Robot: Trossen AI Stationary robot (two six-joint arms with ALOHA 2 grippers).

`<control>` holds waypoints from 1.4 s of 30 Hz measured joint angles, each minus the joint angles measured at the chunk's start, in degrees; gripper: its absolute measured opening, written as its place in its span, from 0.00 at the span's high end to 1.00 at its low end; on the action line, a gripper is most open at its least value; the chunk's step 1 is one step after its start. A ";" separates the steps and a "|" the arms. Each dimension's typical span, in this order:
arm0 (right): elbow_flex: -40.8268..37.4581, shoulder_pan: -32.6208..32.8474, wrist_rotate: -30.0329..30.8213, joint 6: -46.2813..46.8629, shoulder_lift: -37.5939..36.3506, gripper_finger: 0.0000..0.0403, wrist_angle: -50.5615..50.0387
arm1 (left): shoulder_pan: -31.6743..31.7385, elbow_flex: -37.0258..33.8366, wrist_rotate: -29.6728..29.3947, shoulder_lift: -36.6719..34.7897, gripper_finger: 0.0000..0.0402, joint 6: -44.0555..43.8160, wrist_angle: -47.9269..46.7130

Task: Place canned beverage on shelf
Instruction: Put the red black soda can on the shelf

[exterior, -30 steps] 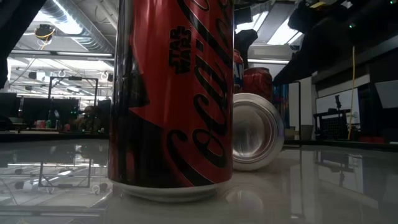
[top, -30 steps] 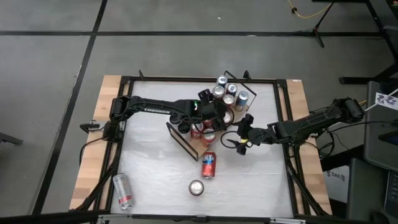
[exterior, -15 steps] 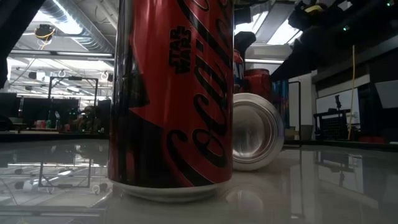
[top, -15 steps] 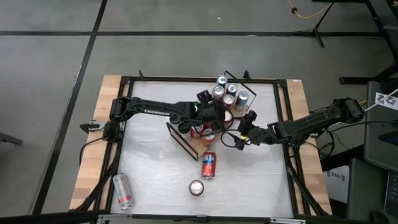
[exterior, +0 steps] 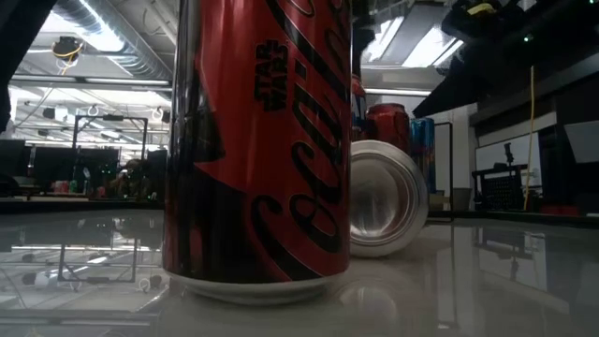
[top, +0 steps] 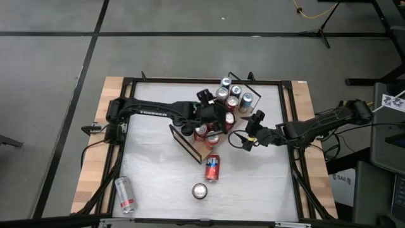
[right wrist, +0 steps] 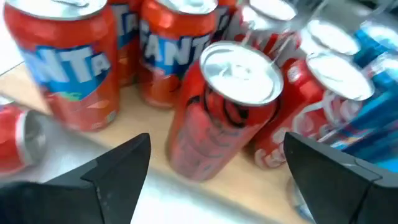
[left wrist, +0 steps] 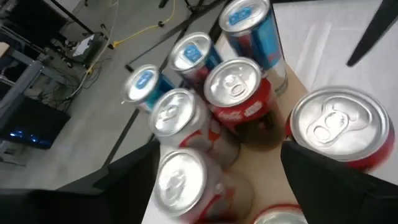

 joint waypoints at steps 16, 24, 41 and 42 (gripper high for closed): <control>-0.19 -0.02 -13.54 3.73 7.73 0.11 1.05 | -6.33 0.02 0.44 -15.69 0.18 -13.45 -26.98; -0.17 -0.82 -7.90 0.63 11.78 0.11 6.45 | -10.20 0.06 0.06 -17.35 0.18 -29.13 -41.68; -0.15 -11.90 -14.43 -5.40 13.34 0.11 15.85 | -11.63 0.04 -0.25 -17.07 0.18 -31.36 -41.93; -0.15 -12.16 -14.72 -5.40 13.34 0.11 15.64 | -11.65 0.04 -0.25 -17.07 0.18 -31.36 -41.93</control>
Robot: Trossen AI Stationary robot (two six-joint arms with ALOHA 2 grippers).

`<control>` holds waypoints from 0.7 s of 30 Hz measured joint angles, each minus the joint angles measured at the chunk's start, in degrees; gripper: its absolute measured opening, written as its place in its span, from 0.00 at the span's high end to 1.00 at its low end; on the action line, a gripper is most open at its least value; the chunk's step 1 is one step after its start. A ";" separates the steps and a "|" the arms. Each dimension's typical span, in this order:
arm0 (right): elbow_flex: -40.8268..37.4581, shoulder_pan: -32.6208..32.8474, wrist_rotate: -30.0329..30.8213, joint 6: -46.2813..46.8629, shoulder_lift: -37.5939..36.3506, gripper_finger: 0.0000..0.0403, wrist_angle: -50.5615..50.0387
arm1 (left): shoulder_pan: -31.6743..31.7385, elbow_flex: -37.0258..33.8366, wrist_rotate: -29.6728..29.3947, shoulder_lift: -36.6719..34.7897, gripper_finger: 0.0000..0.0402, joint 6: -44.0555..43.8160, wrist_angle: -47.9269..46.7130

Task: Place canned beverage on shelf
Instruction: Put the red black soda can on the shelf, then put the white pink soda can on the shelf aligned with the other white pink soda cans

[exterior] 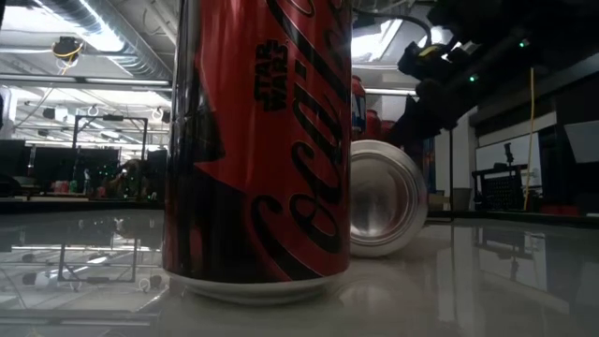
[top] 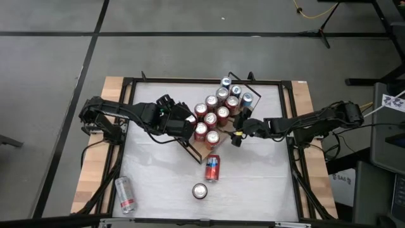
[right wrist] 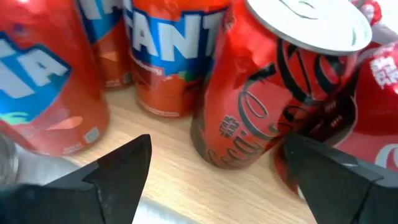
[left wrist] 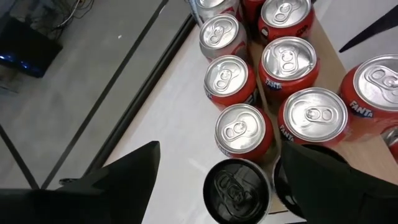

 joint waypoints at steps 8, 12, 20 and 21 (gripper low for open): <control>0.00 0.20 -2.90 0.06 -0.94 0.11 -1.77 | 0.02 0.00 1.88 0.00 0.18 -0.12 0.00; 0.00 0.75 -3.46 0.58 -3.05 0.11 -5.30 | 0.02 -0.02 4.71 0.00 0.18 -0.38 -0.02; 0.00 3.54 -2.89 3.17 -8.20 0.11 -12.21 | -2.13 -0.02 22.61 0.00 0.18 -11.38 -4.98; 0.00 3.93 -2.87 3.20 -8.49 0.11 -12.41 | -2.91 -0.02 24.43 0.00 0.18 -13.84 -6.03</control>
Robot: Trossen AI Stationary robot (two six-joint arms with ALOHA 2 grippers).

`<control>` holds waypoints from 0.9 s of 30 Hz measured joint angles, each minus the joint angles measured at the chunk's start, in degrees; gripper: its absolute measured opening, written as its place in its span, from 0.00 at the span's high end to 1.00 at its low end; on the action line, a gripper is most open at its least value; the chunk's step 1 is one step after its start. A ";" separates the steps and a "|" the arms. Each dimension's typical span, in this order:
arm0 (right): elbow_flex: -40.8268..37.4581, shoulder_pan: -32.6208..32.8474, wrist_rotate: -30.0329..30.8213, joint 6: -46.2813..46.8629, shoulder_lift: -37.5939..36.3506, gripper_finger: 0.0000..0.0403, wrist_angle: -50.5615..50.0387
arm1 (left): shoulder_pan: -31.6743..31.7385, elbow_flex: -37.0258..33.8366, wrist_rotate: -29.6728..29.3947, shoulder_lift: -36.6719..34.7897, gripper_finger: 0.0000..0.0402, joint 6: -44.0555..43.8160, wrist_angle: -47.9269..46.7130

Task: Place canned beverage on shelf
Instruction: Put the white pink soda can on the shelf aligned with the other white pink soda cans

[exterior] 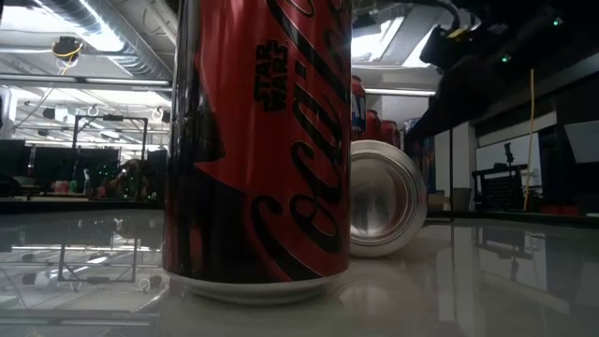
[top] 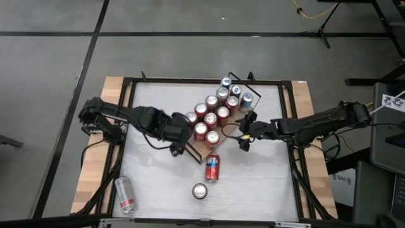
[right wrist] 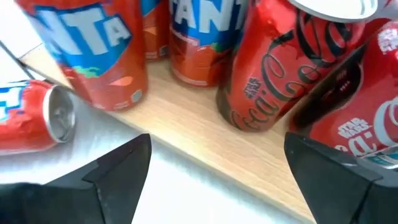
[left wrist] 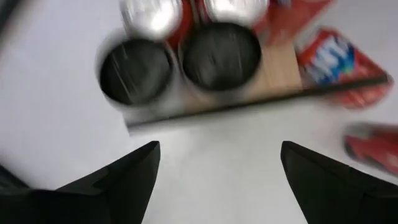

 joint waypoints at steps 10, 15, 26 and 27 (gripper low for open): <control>0.02 1.25 0.28 0.06 -0.32 0.11 -0.02 | -11.47 -0.04 2.59 0.16 0.18 -19.86 3.15; 0.02 1.25 -1.21 0.10 -0.32 0.11 0.08 | -16.60 -0.04 -1.99 0.33 0.18 -22.25 11.70; 0.02 1.21 -5.63 0.11 -0.32 0.11 -0.20 | -25.41 -0.04 1.51 0.37 0.18 -48.93 9.81; 0.02 1.21 -5.72 0.10 -0.32 0.11 -0.17 | -26.43 -0.04 1.54 0.38 0.18 -53.56 9.02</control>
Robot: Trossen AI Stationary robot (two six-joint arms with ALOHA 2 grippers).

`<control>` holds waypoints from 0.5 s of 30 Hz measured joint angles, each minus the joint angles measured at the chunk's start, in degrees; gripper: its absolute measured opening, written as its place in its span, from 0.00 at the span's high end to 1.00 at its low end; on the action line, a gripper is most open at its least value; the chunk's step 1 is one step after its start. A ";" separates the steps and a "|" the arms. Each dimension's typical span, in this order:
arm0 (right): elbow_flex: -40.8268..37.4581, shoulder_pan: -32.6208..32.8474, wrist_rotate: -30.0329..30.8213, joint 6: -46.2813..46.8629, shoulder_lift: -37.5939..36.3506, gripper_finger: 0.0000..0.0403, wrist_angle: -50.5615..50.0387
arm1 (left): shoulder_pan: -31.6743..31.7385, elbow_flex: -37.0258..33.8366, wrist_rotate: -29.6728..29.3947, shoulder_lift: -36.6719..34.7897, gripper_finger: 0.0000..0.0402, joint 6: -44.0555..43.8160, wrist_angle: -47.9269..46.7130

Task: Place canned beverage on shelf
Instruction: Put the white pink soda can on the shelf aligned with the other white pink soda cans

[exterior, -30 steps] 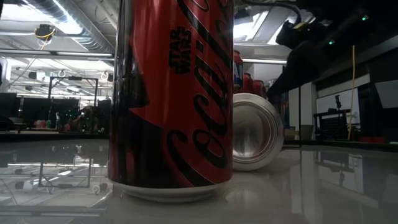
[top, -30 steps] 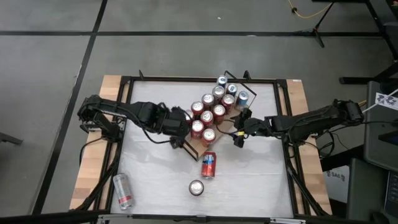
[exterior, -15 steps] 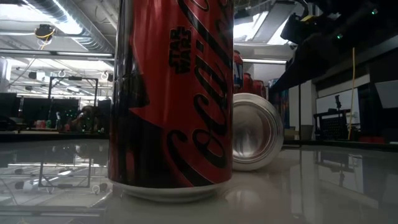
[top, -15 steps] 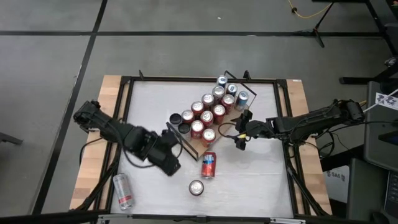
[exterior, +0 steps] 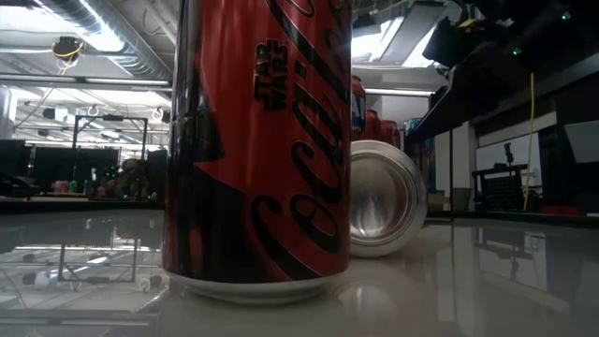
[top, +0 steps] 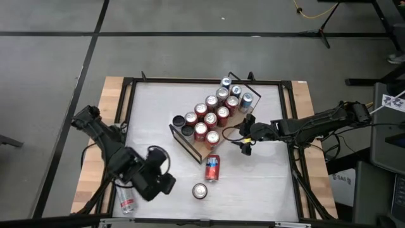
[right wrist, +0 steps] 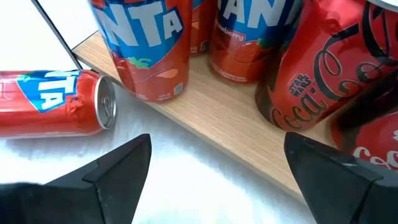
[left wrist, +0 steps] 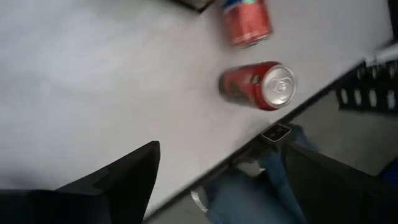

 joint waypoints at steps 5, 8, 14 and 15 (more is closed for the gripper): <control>0.00 -0.04 0.00 -0.02 0.00 0.11 0.00 | -5.20 0.00 1.10 1.81 0.18 -18.00 -3.45; 0.00 -0.04 -0.03 -0.02 0.00 0.11 0.02 | -7.66 0.01 6.81 3.64 0.18 -25.26 -5.41; 0.00 -0.04 -0.05 -0.02 0.00 0.11 0.09 | -12.03 0.00 21.39 8.08 0.18 -34.31 -7.21; 0.00 -0.04 -0.05 -0.02 0.00 0.11 0.09 | -12.74 0.00 22.14 8.88 0.18 -34.50 -7.21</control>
